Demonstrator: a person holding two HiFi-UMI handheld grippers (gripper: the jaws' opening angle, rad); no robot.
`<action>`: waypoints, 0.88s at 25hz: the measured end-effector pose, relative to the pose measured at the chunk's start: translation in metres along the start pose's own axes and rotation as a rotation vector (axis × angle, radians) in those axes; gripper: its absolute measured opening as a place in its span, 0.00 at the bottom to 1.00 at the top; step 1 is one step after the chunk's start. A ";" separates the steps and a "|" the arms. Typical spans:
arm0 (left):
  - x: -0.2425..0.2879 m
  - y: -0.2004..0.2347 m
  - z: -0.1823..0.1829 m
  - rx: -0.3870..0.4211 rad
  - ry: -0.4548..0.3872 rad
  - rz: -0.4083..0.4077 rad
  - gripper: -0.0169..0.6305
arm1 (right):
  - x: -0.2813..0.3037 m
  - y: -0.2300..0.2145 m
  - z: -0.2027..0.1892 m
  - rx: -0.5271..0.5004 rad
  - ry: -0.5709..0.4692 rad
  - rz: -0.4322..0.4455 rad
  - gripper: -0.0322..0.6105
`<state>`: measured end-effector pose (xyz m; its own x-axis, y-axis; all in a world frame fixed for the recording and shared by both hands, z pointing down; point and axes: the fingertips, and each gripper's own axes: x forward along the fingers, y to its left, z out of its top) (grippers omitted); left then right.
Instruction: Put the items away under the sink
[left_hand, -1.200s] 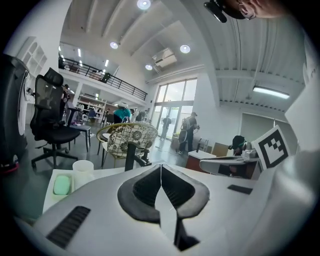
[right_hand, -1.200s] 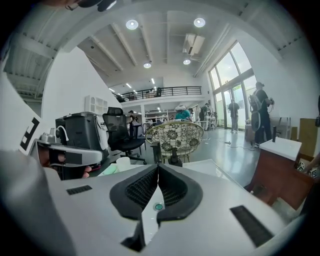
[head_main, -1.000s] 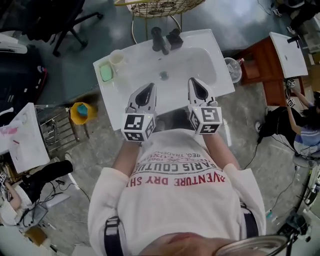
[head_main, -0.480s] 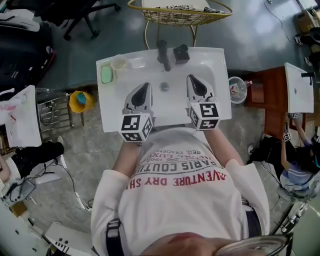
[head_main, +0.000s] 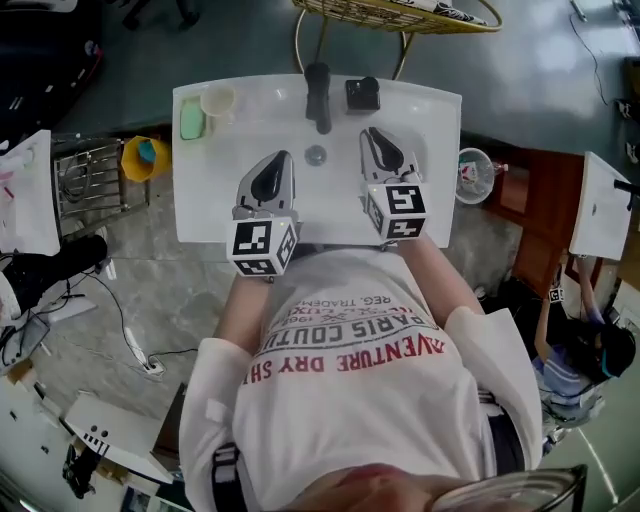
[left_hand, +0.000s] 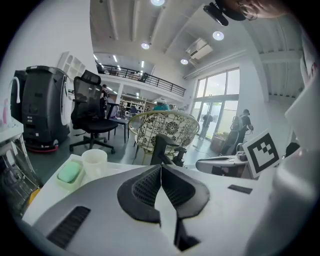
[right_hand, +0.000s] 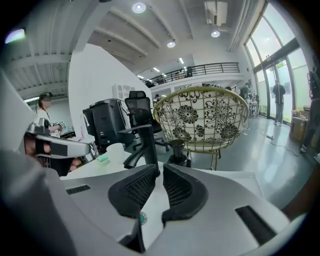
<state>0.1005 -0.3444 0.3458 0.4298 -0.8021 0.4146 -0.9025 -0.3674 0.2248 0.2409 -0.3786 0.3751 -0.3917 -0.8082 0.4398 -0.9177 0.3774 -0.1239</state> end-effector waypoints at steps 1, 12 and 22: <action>0.006 0.004 0.000 -0.005 0.010 0.000 0.06 | 0.010 0.000 -0.003 -0.009 0.021 0.001 0.15; 0.042 0.027 -0.020 -0.011 0.093 -0.002 0.06 | 0.084 -0.036 -0.025 0.056 0.054 -0.145 0.59; 0.071 0.052 -0.030 -0.067 0.115 0.011 0.06 | 0.136 -0.043 -0.039 0.030 0.058 -0.186 0.62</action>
<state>0.0851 -0.4062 0.4132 0.4241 -0.7454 0.5144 -0.9048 -0.3240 0.2765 0.2296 -0.4870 0.4748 -0.2117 -0.8349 0.5081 -0.9758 0.2099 -0.0617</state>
